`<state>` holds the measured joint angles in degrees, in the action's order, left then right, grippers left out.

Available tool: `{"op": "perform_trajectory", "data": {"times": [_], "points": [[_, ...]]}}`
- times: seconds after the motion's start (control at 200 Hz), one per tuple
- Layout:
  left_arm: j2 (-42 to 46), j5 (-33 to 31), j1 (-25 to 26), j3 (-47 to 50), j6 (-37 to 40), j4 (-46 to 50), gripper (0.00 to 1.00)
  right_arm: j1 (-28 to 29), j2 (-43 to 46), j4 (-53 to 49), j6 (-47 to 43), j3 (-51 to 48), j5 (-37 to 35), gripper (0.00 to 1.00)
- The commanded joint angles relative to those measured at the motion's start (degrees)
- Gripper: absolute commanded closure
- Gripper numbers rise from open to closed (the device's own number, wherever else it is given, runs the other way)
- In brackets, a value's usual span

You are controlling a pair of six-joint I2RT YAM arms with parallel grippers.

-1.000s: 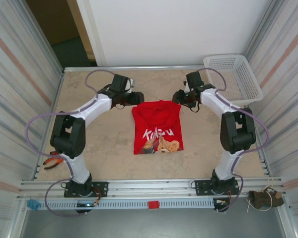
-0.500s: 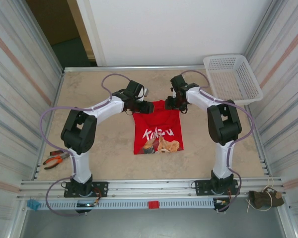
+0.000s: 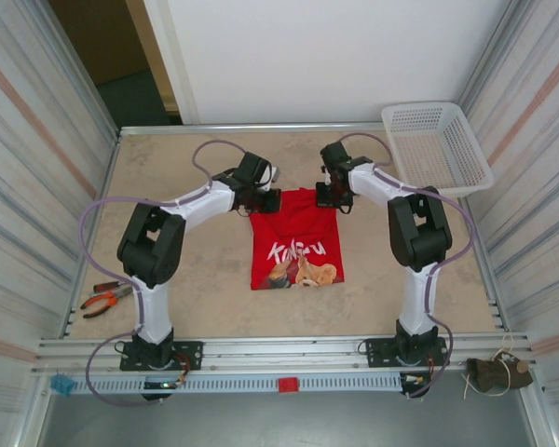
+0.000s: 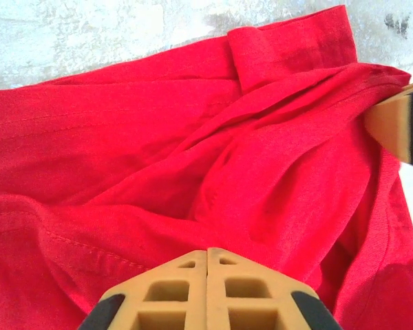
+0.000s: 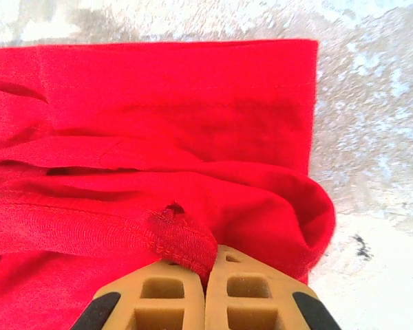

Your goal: Fold the inside-out t-shirt

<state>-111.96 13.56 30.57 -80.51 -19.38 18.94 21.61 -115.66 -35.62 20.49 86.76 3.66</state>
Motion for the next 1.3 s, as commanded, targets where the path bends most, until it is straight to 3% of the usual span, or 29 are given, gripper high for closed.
{"op": "perform_trajectory", "data": {"times": [0.0, 0.245, 0.556, 1.057, 1.117, 1.147, 1.177, 1.232, 1.298], "points": [[2.5, -1.1, -1.7, -0.6, -1.0, -2.1, 1.0, -2.3, 5.9, 0.3, 1.9, -0.6, 2.5, 1.0], [5.2, -0.5, -5.1, 1.0, -4.9, -6.5, 1.0, -6.8, 8.9, 3.3, 6.4, -0.7, 9.9, 1.0], [-1.4, 0.2, -8.9, -3.3, -8.4, -8.5, 1.0, -8.5, 0.9, 9.1, 12.1, 1.6, 15.8, 1.0], [-9.8, -1.7, -11.3, -7.8, -11.6, -10.0, 1.0, -8.6, -6.2, 14.6, 18.1, 5.4, 11.2, 1.0], [-11.3, -1.0, -11.8, -9.3, -11.6, -8.9, 1.0, -8.6, -7.5, 13.9, 17.7, 7.1, 12.3, 0.75], [-11.6, -0.5, -12.0, -10.0, -11.5, -8.1, 0.92, -8.6, -7.6, 13.3, 17.4, 7.8, 13.0, 0.64], [-11.5, -0.1, -12.3, -10.3, -11.3, -7.6, 0.82, -8.6, -7.0, 12.7, 17.0, 8.0, 13.3, 0.59], [-9.9, -0.1, -12.9, -9.3, -10.8, -7.8, 0.64, -8.5, -4.4, 12.6, 16.0, 6.6, 13.1, 0.58], [-5.6, -0.2, -13.7, -6.7, -10.4, -8.4, 0.55, -8.7, 0.2, 12.7, 15.0, 3.2, 12.3, 0.56]]}}
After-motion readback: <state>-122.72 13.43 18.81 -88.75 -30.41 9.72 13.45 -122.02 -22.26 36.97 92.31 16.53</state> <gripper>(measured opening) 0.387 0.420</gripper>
